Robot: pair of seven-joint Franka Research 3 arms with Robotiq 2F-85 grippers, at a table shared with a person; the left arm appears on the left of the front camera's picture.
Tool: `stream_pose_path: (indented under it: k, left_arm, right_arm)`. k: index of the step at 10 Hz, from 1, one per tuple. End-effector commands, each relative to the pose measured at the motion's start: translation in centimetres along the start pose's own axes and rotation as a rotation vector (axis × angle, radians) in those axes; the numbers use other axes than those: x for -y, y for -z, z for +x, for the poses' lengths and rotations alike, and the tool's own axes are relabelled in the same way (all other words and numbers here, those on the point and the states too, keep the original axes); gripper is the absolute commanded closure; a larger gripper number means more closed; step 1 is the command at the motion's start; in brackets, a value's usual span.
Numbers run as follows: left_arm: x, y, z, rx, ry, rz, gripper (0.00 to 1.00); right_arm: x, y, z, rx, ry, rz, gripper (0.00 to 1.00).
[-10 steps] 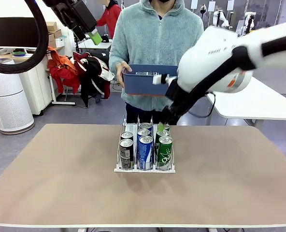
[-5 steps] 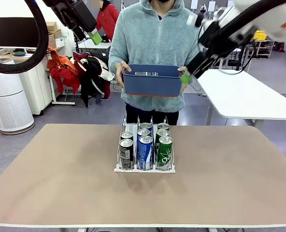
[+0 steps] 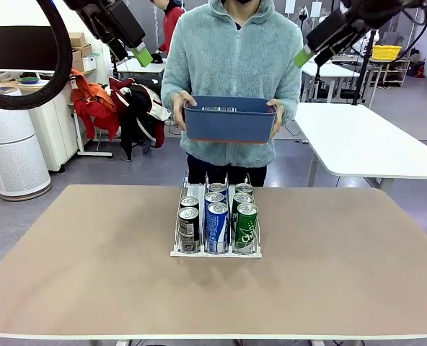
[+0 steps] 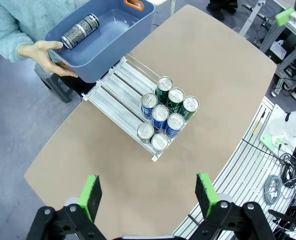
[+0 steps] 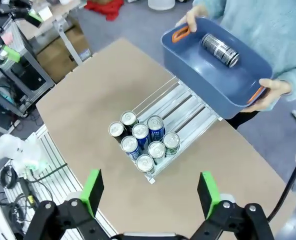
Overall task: Fill the beverage cans into the dispenser.
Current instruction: Pick up the Pepsi coke handed by the human.
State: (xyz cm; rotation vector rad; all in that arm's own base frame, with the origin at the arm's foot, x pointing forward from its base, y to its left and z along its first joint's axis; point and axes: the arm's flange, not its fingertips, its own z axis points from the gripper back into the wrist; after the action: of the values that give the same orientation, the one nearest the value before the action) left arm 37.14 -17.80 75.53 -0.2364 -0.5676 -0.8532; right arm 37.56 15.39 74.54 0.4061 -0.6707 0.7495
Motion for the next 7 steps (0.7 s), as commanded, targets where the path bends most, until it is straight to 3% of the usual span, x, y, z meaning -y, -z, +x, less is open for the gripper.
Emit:
stream_pose_path:
  k: [1, 7]
  left_arm:
    - [-0.1, 0.0, -0.1, -0.002, 0.000, -0.002, 0.00]
    - [-0.1, 0.0, -0.1, -0.002, 0.000, -0.002, 0.00]
  right_arm:
    - [-0.3, -2.5, 0.7, 0.011, 0.034, -0.009, 0.00]
    - [-0.4, -8.9, 1.4, 0.038, 0.082, -0.128, 0.00]
